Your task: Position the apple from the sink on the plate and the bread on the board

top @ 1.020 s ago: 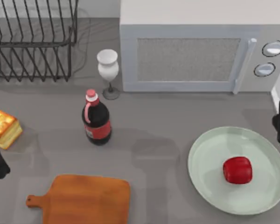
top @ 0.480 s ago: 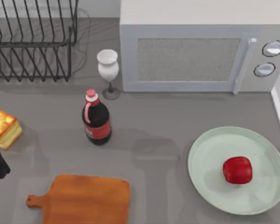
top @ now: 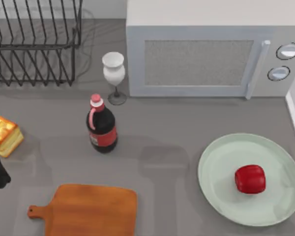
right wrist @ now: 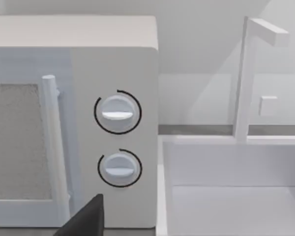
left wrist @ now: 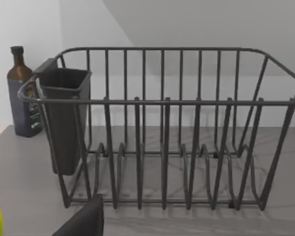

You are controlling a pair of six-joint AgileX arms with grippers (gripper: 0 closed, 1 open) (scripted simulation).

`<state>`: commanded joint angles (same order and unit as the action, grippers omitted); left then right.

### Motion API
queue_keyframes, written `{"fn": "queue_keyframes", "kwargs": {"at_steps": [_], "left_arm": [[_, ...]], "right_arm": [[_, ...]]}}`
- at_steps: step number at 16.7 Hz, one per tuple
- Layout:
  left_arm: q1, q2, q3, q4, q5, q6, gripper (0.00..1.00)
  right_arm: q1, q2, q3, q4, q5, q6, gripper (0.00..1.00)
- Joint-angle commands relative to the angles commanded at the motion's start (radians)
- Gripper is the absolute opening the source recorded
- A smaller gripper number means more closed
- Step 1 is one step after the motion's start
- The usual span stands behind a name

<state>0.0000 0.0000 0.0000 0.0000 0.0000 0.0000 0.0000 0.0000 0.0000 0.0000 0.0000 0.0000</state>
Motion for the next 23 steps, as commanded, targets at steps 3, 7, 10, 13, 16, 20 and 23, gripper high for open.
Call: {"fn": "queue_keyframes", "kwargs": {"at_steps": [3,7,10,13,16,20,23], "left_arm": [[0.000,0.010,0.010,-0.007,0.000,0.004,1.00],[0.006,0.157,0.140,-0.105,-0.001,0.055,1.00],[0.011,0.378,0.309,-0.232,-0.002,0.121,1.00],[0.018,0.670,0.514,-0.383,-0.003,0.201,1.00],[0.023,0.987,0.730,-0.543,-0.002,0.287,1.00],[0.030,1.380,1.004,-0.746,-0.001,0.395,1.00],[0.035,1.618,1.181,-0.877,-0.001,0.465,1.00]], "right_arm": [[0.000,0.000,0.000,0.000,0.000,0.000,1.00],[0.000,0.000,0.000,0.000,0.000,0.000,1.00],[0.000,0.000,0.000,0.000,0.000,0.000,1.00],[0.000,0.000,0.000,0.000,0.000,0.000,1.00],[0.000,0.000,0.000,0.000,0.000,0.000,1.00],[0.000,0.000,0.000,0.000,0.000,0.000,1.00],[0.000,0.000,0.000,0.000,0.000,0.000,1.00]]}}
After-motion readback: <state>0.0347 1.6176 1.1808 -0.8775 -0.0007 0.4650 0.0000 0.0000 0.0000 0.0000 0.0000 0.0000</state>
